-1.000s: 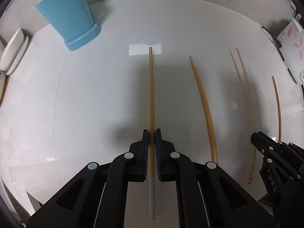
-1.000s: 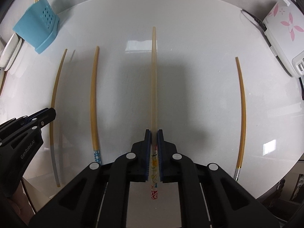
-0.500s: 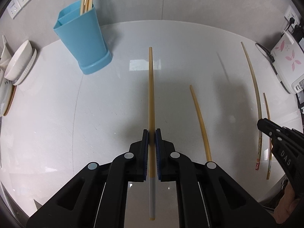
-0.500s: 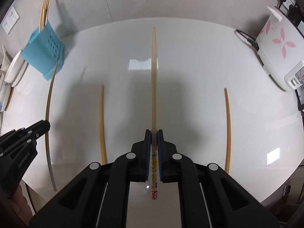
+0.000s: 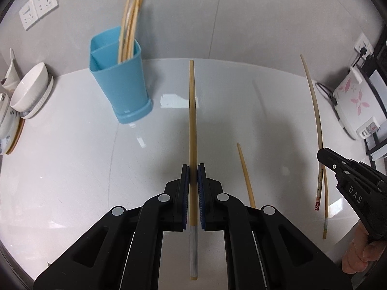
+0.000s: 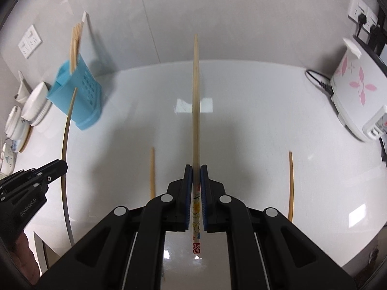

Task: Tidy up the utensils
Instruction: 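Lift both held chopsticks upright and carry them toward the blue holder, then lower the white-tipped chopstick into the blue holder and open the left tool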

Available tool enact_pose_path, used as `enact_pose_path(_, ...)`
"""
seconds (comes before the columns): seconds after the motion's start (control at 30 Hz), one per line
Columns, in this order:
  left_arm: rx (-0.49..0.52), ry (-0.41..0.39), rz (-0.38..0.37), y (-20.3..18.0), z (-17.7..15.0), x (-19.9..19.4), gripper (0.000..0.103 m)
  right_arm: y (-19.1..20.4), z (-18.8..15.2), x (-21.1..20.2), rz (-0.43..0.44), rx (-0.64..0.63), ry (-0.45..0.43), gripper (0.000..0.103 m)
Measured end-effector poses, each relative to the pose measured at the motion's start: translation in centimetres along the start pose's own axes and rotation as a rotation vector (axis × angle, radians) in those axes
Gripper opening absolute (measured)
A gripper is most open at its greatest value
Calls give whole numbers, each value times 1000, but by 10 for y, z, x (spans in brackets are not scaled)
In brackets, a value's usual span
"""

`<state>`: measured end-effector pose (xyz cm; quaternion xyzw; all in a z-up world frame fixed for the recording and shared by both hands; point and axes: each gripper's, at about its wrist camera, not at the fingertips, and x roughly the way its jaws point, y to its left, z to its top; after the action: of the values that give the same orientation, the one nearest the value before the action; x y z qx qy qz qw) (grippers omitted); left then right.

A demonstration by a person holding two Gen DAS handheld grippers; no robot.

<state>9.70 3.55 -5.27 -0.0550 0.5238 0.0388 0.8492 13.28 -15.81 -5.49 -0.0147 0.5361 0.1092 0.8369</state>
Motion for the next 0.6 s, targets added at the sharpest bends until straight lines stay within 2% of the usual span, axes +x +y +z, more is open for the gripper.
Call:
enact_pose_path(0.23,-30,-38,-6,19,15,-22,6,2,16,-6,24,2,-22,6)
enact_pose_path(0.37,-38,-92,-6,27,24,-36,6,10,28,-18,34,-17,-82,6)
enact_pose_path(0.47,-52,-125,-3,40,30,-42,6,16,39,-27,63,-22,-130,6)
enact_pose_path(0.53,-68,-150,-28,51,36,-45,6,20,44,-31,79,-30,-152,6)
enact_pose_path(0.6,-80,-179,-14,61,43,-48,6,23,49,-32,105,-34,-161,6)
